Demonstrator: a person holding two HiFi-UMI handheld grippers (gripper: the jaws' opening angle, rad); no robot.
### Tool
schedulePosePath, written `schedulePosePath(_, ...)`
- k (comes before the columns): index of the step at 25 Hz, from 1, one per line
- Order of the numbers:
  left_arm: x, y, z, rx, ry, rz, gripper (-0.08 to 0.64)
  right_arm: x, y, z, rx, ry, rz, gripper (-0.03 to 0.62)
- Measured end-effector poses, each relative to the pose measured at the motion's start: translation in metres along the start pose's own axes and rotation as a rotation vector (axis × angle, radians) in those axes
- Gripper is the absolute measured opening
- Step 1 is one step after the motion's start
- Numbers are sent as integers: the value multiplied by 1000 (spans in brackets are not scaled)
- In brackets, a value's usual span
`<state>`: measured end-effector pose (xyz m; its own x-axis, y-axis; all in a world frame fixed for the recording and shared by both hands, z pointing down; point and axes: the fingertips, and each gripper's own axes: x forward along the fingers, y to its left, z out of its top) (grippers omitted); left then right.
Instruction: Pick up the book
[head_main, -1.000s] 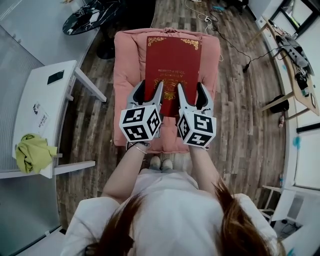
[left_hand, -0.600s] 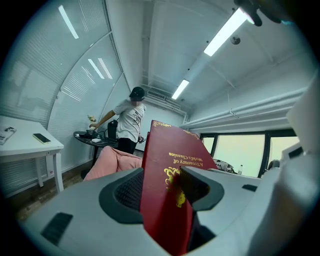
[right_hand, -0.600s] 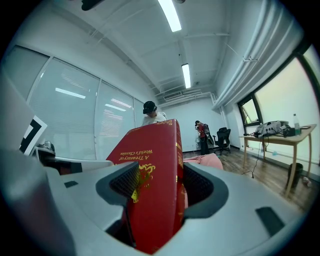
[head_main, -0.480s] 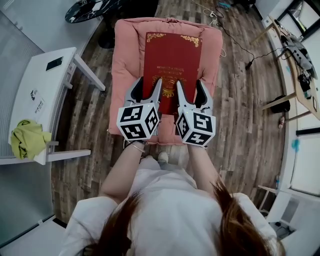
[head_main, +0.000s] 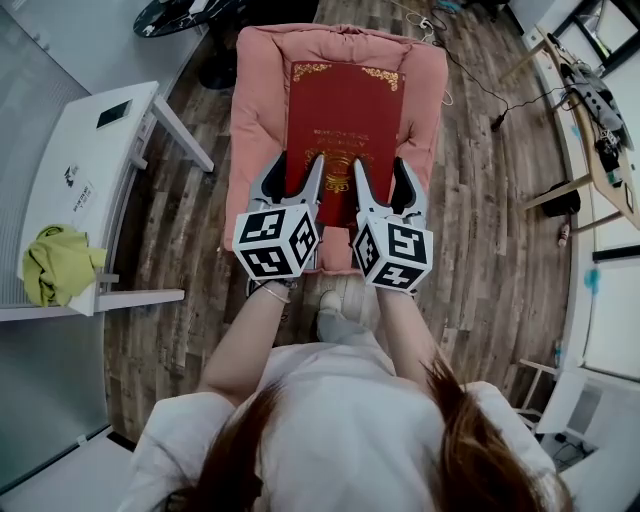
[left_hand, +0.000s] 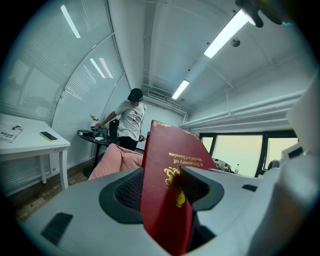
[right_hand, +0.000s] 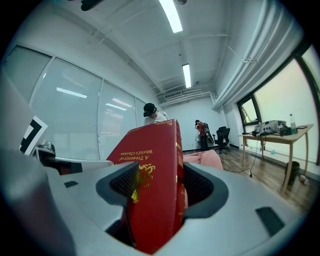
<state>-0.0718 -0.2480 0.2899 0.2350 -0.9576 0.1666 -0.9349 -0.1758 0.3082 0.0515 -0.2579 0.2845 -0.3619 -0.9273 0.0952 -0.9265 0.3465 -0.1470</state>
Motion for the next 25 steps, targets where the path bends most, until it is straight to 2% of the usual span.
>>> schedulePosePath(15, -146, -5, -21, 23, 30, -70, 216, -137, 77, -19, 9, -11, -87, 278)
schedulePosePath(25, -206, -15, -31, 11, 25, -75, 215, -192, 100, -24, 4, -14, -81, 278)
